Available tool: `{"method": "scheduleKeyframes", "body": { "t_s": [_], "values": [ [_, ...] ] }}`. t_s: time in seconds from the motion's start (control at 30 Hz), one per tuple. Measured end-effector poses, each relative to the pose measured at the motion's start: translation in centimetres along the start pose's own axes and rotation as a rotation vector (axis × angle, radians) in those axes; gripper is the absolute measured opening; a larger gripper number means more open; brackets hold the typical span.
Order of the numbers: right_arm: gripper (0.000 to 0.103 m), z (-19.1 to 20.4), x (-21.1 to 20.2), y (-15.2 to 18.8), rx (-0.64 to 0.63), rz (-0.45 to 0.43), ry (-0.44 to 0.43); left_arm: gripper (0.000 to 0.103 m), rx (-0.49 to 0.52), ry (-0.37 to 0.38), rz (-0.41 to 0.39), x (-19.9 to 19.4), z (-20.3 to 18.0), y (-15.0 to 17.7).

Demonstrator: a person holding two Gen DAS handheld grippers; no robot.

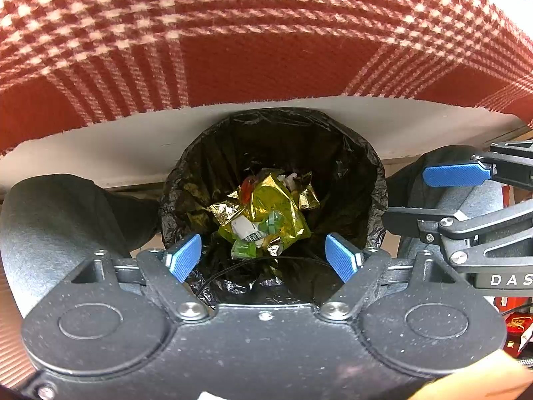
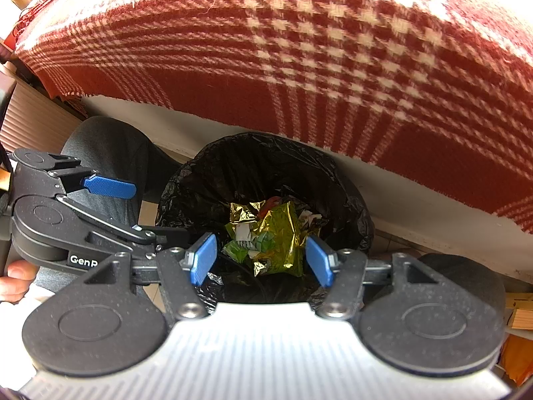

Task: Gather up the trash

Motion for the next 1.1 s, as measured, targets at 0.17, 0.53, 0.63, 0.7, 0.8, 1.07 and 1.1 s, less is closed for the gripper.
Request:
{"method": "scheduleKeyframes", "body": {
  "t_s": [0.17,0.53,0.63,0.7,0.8,1.07,1.1],
  "values": [
    [0.072,-0.01,0.02,0.0,-0.001,0.0,0.0,0.08,-0.001,0.002,0.0,0.01,-0.01,-0.02],
    [0.073,-0.03,0.02,0.02,0.0,0.0,0.001,0.08,-0.004,0.008,0.004,0.13,-0.08,0.01],
    [0.073,-0.02,0.0,0.01,0.0,0.0,0.0,0.08,-0.005,0.01,0.008,0.23,-0.17,0.02],
    [0.073,0.01,-0.01,-0.03,0.0,0.0,0.001,0.08,-0.005,0.012,0.008,0.26,-0.15,0.01],
    [0.073,-0.03,-0.03,0.01,0.001,-0.001,0.001,0.08,-0.009,0.019,0.004,0.29,-0.08,0.03],
    [0.073,-0.07,-0.13,0.09,0.006,-0.002,0.004,0.08,0.002,0.011,-0.009,-0.06,-0.15,-0.05],
    [0.073,-0.08,-0.13,0.1,0.006,-0.002,0.004,0.08,0.004,0.008,-0.01,-0.13,-0.16,-0.09]
  ]
}}
Point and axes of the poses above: each gripper's, at about its wrist camera, not at the fingertips, and x roughly the way its jaws point, z to its left, y to its underside, the point moved 3 cm from there along x, roughly the way its jaws point, and after that the axes turned 12 degrees about -z, right-handed, at the moved point
